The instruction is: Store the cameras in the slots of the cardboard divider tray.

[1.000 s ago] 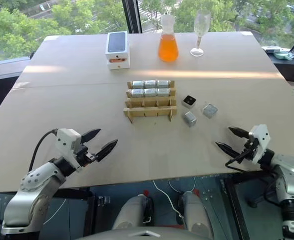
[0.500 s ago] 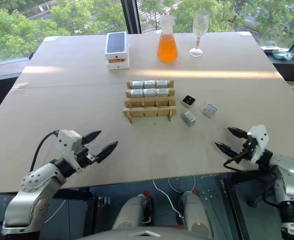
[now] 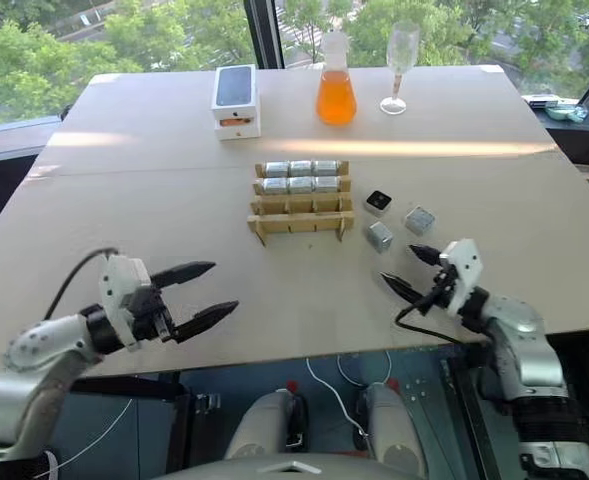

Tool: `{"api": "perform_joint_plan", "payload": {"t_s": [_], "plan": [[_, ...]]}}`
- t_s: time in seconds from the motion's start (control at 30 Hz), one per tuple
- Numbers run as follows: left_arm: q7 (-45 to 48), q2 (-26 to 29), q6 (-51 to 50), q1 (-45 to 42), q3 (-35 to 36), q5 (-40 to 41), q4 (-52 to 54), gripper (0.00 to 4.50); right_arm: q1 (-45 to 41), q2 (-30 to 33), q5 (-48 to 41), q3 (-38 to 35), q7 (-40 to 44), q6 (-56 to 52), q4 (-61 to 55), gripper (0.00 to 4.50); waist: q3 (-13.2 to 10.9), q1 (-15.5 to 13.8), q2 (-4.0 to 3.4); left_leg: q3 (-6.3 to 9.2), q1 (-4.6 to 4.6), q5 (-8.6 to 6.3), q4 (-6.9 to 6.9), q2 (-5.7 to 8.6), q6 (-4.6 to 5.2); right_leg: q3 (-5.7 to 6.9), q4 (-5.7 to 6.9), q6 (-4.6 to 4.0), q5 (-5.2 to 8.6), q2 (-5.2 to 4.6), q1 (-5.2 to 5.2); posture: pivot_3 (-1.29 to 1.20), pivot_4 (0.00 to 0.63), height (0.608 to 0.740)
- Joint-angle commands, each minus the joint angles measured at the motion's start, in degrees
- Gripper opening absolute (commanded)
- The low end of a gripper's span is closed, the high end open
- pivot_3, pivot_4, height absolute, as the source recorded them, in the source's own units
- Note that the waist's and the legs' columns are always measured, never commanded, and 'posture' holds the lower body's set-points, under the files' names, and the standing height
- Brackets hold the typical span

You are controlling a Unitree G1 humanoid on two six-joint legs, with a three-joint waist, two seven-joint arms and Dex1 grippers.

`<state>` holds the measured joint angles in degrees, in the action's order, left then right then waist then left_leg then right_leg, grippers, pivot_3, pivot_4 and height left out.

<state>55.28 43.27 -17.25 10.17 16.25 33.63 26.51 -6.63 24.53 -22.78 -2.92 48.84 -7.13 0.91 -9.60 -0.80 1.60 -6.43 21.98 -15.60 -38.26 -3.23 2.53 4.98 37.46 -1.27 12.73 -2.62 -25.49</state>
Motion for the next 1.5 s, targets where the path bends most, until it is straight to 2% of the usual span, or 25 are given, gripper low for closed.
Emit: {"api": "perform_joint_plan", "payload": {"t_s": [0.03,0.23,0.53,0.63,0.7,0.77,0.83,1.07,1.17,1.33,1.5], "plan": [[4.4,3.8,-2.6,-1.3,2.5,5.8,4.3,4.24,-2.2,-0.7,1.7,-0.2,-3.2,0.5,-1.0,4.50,0.0,0.1,0.04,-0.02,-0.01,0.00,-0.04,0.01,0.00,-0.03,0.05,0.00,0.00,-0.01,0.00,0.00,0.150,0.740],[9.5,7.5,-3.3,-2.5,3.2,8.9,5.1,4.24,-5.1,-4.7,3.3,0.9,-8.0,-1.0,0.4,4.50,0.0,0.2,0.00,-0.03,-0.03,0.01,-0.06,0.00,-0.01,-0.08,0.20,-0.01,0.01,0.05,-0.05,0.00,0.150,0.740],[10.1,6.9,-2.0,-3.4,2.9,7.2,3.5,4.24,-8.4,-7.1,4.8,2.0,-10.5,-1.9,3.1,4.50,0.0,0.2,-0.01,-0.06,-0.03,0.12,-0.07,0.00,-0.21,-0.13,0.21,-0.01,0.01,0.07,-0.06,0.00,0.150,0.740],[10.1,6.6,-1.6,-3.6,2.9,6.6,3.2,4.36,-9.0,-7.3,4.8,2.3,-10.5,-2.0,3.8,3.64,0.0,0.2,-0.01,-0.06,-0.03,0.13,-0.07,0.00,-0.21,-0.13,0.22,-0.01,0.01,0.07,-0.06,0.00,0.150,0.740],[10.1,6.5,-1.2,-3.2,3.0,6.3,3.1,4.36,-9.1,-7.0,5.1,2.6,-10.1,-2.2,4.2,2.83,0.0,0.2,-0.01,-0.06,-0.03,0.13,-0.07,0.00,-0.21,-0.14,0.22,-0.02,0.01,0.08,-0.06,0.00,0.150,0.740],[10.3,6.5,-0.9,-2.9,3.1,5.9,3.0,4.36,-9.1,-6.8,5.2,2.8,-9.6,-2.4,4.4,1.72,0.0,0.2,-0.01,-0.06,-0.03,0.13,-0.07,0.00,-0.21,-0.14,0.22,-0.02,0.01,0.08,-0.06,0.00,0.150,0.740],[10.3,6.5,-0.7,-2.5,3.4,5.7,2.9,4.36,-9.2,-6.7,5.2,2.7,-9.4,-2.1,4.7,0.83,0.0,0.2,0.00,-0.07,-0.04,0.12,-0.07,0.00,-0.21,-0.15,0.22,-0.02,0.01,0.08,-0.06,0.00,0.150,0.740],[8.8,5.8,-0.7,-0.5,6.3,6.4,2.8,4.36,-14.6,-6.0,2.2,2.4,-4.1,-2.9,4.3,0.80,-0.1,0.7,-0.03,-0.08,-0.03,0.09,-0.06,-0.01,-0.16,-0.18,0.24,-0.01,0.01,0.09,-0.11,0.00,0.150,0.740],[5.5,3.6,-1.9,0.4,9.5,8.5,2.7,4.36,-23.7,-6.8,1.0,5.3,2.8,-3.3,7.1,0.80,-0.1,1.4,-0.04,-0.09,-0.03,0.08,-0.07,-0.01,-0.13,-0.20,0.26,-0.01,0.00,0.10,-0.12,0.00,0.150,0.740],[3.7,2.1,-2.0,3.5,12.6,7.8,2.9,4.36,-37.6,-9.4,2.6,7.9,11.1,0.4,20.3,0.80,-0.1,2.1,-0.04,-0.14,-0.13,0.04,-0.06,-0.07,-0.06,-0.27,0.38,-0.16,-0.08,0.19,-0.14,0.00,0.150,0.740],[1.3,0.4,-1.8,6.7,14.8,7.7,5.0,4.36,-52.3,-13.9,6.5,10.7,22.2,9.8,42.4,0.80,-0.1,1.7,-0.07,-0.06,-0.02,0.14,-0.08,-0.07,-0.24,-0.11,0.37,-0.28,-0.13,0.11,-0.15,0.00,0.150,0.740]]}}
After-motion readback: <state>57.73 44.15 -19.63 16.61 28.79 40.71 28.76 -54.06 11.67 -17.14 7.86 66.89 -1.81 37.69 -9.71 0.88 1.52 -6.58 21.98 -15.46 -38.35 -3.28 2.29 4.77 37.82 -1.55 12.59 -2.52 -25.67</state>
